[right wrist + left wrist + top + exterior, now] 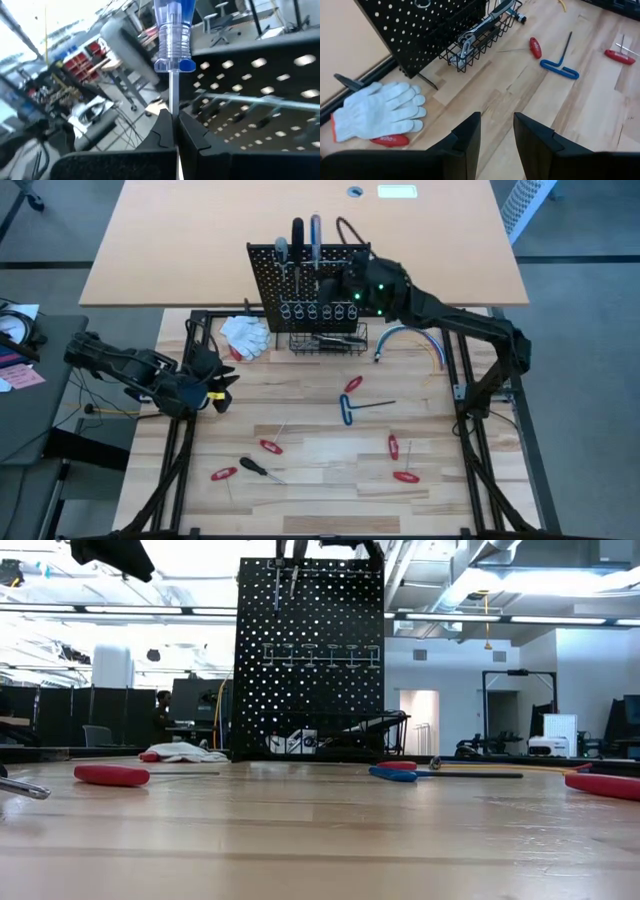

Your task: Hang tools onto peg board

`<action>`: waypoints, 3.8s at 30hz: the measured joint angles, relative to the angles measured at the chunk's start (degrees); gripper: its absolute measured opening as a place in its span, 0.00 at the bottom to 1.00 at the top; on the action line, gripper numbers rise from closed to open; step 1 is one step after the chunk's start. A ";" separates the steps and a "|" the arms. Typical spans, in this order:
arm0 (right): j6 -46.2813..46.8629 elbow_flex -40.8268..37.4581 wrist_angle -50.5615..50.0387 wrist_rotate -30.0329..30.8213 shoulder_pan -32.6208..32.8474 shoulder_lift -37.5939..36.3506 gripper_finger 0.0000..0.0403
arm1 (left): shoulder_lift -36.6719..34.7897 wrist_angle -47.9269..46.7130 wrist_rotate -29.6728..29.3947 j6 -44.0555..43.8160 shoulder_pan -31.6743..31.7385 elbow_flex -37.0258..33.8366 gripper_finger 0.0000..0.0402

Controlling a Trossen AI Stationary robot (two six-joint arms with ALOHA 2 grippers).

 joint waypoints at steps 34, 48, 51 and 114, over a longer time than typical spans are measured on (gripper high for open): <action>-10.85 1.95 4.77 5.01 5.40 2.80 0.00 | -0.88 7.21 -2.01 8.64 0.02 0.00 0.27; -12.40 1.95 1.20 5.18 6.05 2.80 0.00 | -0.88 7.32 -2.27 8.52 0.00 0.00 0.27; -12.42 1.95 1.20 5.20 6.02 2.80 0.00 | -0.88 7.32 -2.32 8.47 0.00 0.00 0.27; -4.26 1.58 -42.01 -32.27 20.17 -1.70 0.00 | -0.87 8.13 -2.60 9.69 0.01 -0.01 0.27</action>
